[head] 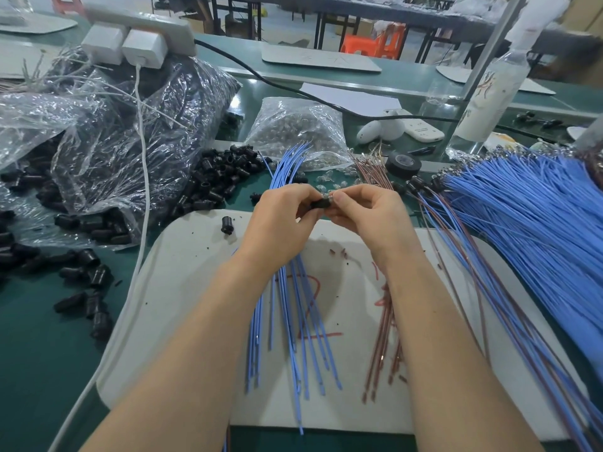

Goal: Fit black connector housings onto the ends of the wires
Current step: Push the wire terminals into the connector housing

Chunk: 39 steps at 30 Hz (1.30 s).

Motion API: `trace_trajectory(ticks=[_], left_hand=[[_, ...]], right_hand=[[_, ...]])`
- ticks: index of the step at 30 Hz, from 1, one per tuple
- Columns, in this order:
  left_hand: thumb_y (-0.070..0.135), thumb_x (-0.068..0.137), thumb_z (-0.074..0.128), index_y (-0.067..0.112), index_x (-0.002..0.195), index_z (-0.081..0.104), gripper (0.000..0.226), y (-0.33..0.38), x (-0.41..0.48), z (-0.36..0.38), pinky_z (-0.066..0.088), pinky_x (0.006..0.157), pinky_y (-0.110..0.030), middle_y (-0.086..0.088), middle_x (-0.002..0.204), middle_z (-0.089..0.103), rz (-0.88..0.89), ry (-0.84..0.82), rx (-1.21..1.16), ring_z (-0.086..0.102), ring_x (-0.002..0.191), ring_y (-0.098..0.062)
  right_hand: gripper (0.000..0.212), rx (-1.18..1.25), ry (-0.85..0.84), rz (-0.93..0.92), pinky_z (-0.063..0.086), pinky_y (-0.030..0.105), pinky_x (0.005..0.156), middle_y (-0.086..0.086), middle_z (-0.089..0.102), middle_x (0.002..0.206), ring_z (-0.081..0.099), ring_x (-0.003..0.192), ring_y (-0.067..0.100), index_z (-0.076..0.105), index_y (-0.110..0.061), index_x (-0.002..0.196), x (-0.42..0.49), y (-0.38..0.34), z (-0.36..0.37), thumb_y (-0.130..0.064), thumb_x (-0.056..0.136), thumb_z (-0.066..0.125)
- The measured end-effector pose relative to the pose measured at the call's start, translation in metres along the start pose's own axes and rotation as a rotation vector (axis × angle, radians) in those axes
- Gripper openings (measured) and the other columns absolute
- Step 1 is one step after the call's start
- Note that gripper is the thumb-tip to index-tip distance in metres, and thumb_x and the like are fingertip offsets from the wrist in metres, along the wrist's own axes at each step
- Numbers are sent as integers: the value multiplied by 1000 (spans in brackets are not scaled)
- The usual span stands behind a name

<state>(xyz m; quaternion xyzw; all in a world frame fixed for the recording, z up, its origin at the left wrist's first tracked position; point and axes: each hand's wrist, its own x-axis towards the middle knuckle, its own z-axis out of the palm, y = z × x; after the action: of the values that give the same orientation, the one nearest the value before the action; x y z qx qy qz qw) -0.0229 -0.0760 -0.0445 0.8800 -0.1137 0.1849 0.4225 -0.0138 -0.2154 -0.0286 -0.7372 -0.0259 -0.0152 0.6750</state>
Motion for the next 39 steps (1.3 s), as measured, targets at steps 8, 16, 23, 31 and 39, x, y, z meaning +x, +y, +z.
trace_trajectory(ticks=[8, 16, 23, 31, 39], left_hand=[[11, 82, 67, 16, 93, 71, 12, -1, 1, -1, 49, 74, -32, 5, 75, 66, -6, 26, 23, 58, 70, -14], [15, 84, 66, 21, 96, 70, 13, 2, 2, 3, 46, 70, -23, 12, 75, 64, -42, 59, 12, 54, 68, -5], [20, 84, 67, 18, 91, 68, 7, -2, 0, 7, 43, 65, -23, 6, 77, 65, -47, 17, 60, 51, 66, -6], [19, 86, 66, 12, 90, 69, 9, 2, 1, 2, 47, 69, -32, -1, 75, 67, -19, -99, 48, 56, 68, -18], [23, 87, 65, 13, 90, 68, 10, 1, 2, 3, 40, 61, -17, 7, 68, 60, -50, -89, 72, 49, 60, -5]], right_hand=[[13, 56, 1, 48, 56, 21, 72, 8, 68, 78, 67, 73, 17, 64, -10, 84, 0, 2, 7, -6, 94, 56], [9, 30, 57, -16, 57, 32, 82, 16, 70, 87, 65, 80, 22, 67, -13, 84, 0, -1, 9, -9, 91, 62], [15, -148, 53, -28, 56, 35, 77, 6, 68, 71, 64, 70, 18, 65, -16, 77, 2, 6, 9, -12, 91, 62], [10, -124, -33, 50, 51, 22, 68, 4, 65, 75, 60, 69, 11, 63, -10, 87, 6, 11, -1, -12, 95, 56], [12, -424, 30, -69, 51, 34, 84, 2, 67, 86, 62, 84, 18, 63, -14, 92, 6, 11, 4, -23, 96, 55]])
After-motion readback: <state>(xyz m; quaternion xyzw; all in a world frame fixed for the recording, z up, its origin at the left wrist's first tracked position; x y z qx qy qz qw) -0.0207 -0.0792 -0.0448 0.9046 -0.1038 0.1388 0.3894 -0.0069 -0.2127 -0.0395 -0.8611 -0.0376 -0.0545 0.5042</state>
